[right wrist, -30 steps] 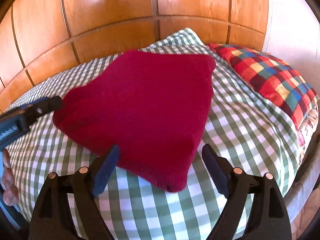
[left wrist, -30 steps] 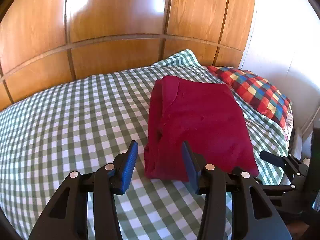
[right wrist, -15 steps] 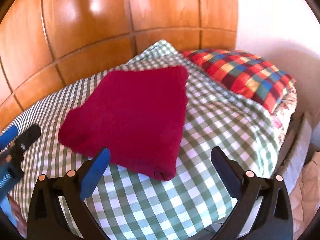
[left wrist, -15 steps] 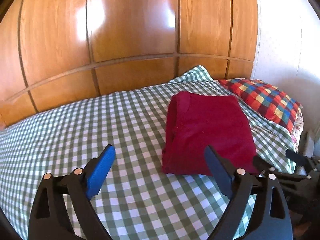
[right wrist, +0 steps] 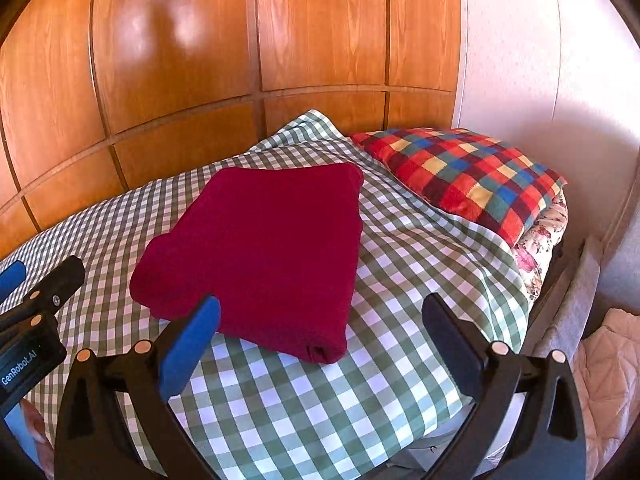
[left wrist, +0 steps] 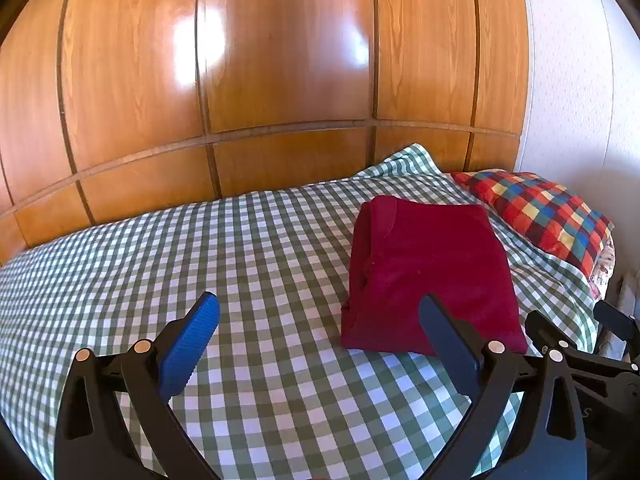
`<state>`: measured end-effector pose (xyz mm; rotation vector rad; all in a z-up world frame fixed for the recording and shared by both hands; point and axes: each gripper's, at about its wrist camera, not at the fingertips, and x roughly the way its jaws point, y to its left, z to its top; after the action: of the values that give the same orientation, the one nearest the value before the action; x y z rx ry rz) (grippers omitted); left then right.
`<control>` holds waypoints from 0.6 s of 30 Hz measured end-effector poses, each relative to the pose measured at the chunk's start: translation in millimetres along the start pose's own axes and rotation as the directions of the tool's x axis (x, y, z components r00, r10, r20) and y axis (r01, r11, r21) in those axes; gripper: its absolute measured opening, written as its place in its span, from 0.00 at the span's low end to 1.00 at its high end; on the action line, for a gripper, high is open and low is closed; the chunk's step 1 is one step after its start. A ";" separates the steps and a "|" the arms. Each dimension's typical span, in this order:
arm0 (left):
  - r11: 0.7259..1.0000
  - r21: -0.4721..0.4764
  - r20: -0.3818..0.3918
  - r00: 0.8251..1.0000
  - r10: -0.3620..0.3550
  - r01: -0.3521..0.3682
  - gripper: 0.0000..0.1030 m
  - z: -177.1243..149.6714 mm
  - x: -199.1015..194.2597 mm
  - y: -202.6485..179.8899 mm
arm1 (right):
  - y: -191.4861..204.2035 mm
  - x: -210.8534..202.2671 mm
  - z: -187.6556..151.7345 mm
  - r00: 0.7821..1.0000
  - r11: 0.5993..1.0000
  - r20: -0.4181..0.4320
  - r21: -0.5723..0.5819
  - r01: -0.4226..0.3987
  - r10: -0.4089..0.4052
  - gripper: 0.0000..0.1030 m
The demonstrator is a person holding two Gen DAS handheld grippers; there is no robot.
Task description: Fold small clothes
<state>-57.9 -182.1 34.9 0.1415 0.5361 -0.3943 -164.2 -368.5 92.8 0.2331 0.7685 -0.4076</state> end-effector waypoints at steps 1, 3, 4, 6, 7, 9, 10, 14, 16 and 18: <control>1.000 0.000 0.001 1.000 0.002 -0.002 0.96 0.1 -0.4 0.1 | 0.4 -0.2 -0.1 1.000 1.000 0.000 0.001 0.000 0.000 0.98; 1.000 0.000 -0.001 1.000 -0.002 0.002 0.96 0.5 -0.7 0.3 | 0.7 0.5 0.2 1.000 1.000 -0.002 -0.001 -0.002 0.002 0.98; 1.000 -0.001 -0.001 1.000 -0.005 0.005 0.96 0.4 -1.0 0.6 | 0.7 0.9 -0.1 1.000 1.000 -0.003 -0.001 -0.002 0.002 0.98; 1.000 -0.005 -0.001 1.000 -0.008 0.008 0.96 0.5 -1.5 1.5 | 1.3 1.8 -0.3 1.000 1.000 -0.007 -0.001 -0.002 0.002 0.98; 1.000 -0.006 -0.001 1.000 -0.009 0.009 0.96 0.5 -1.5 1.9 | 1.2 2.2 -0.4 1.000 1.000 -0.008 -0.001 -0.002 0.002 0.98; 1.000 -0.005 -0.002 1.000 -0.004 0.004 0.96 0.8 -0.8 2.4 | 1.2 2.4 -0.5 1.000 1.000 -0.010 0.001 -0.004 0.004 0.98; 1.000 -0.005 -0.001 1.000 -0.006 0.006 0.96 0.7 -0.6 2.7 | 1.2 2.4 -0.5 1.000 1.000 -0.009 0.001 -0.003 0.003 0.98; 1.000 0.005 -0.005 1.000 0.002 -0.002 0.96 0.2 1.1 1.0 | 0.7 4.0 -0.6 1.000 1.000 -0.014 0.004 -0.006 0.006 0.98; 1.000 0.014 -0.004 1.000 -0.001 0.001 0.96 0.0 1.8 0.4 | 0.9 4.7 -0.9 1.000 1.000 -0.017 0.004 -0.008 0.008 0.98; 1.000 0.013 -0.003 1.000 -0.002 0.002 0.96 -0.1 2.2 0.3 | 1.0 5.0 -1.6 1.000 1.000 -0.017 0.004 -0.010 0.010 0.98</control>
<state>-56.1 -182.6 33.7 0.1540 0.5371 -0.3994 -161.5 -368.4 88.2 0.2445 0.7835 -0.3986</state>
